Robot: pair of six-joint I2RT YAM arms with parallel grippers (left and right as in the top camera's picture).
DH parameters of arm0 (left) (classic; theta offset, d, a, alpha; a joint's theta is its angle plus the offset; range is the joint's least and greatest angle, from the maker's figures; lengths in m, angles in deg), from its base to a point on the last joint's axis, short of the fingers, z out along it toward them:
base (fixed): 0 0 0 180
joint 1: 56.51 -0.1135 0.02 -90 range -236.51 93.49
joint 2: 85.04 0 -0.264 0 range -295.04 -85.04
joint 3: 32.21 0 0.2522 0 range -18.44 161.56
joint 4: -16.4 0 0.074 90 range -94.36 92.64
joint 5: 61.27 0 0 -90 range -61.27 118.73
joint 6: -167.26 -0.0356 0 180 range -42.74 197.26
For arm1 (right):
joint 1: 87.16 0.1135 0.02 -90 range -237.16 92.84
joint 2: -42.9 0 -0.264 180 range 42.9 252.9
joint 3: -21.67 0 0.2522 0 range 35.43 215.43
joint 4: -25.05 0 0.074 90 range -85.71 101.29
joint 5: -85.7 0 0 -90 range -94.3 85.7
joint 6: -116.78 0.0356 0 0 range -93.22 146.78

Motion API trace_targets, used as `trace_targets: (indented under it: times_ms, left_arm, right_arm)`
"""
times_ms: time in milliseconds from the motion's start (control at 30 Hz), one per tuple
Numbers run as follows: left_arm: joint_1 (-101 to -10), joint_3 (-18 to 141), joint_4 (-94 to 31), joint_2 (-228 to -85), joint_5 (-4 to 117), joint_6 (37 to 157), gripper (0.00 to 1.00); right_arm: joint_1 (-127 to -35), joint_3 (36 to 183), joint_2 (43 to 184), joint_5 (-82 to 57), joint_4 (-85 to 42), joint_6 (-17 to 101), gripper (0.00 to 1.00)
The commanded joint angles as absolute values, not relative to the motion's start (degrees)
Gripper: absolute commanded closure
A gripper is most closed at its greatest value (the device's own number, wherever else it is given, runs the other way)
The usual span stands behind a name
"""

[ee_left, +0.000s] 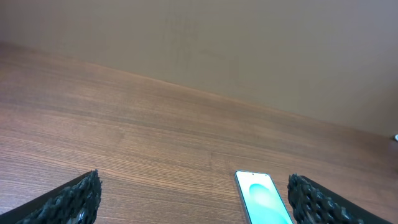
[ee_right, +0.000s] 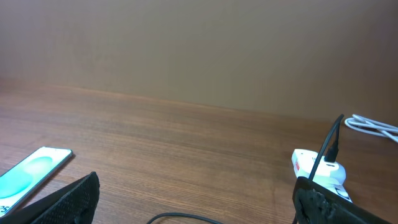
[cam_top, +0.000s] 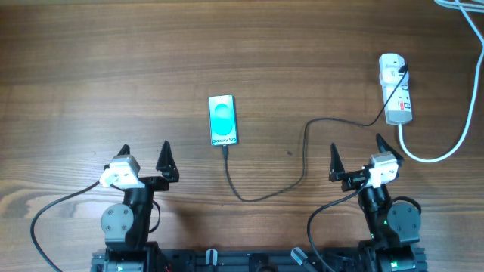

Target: Plug charger to phone and switch on socket

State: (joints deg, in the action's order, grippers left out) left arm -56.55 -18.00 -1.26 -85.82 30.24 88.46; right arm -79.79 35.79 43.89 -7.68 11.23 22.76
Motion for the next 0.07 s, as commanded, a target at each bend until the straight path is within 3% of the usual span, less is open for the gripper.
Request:
trace_targets:
  times_ms: [0,33]
  left_arm:
    - [-56.2,-18.1,-1.7,-85.3,29.7,87.5,0.0]
    - [-56.2,-18.1,-1.7,-85.3,29.7,87.5,0.0]
  right_arm:
    - [-80.1,35.7,43.4,-7.4,11.3,22.3,0.0]
    - [-80.1,35.7,43.4,-7.4,11.3,22.3,0.0]
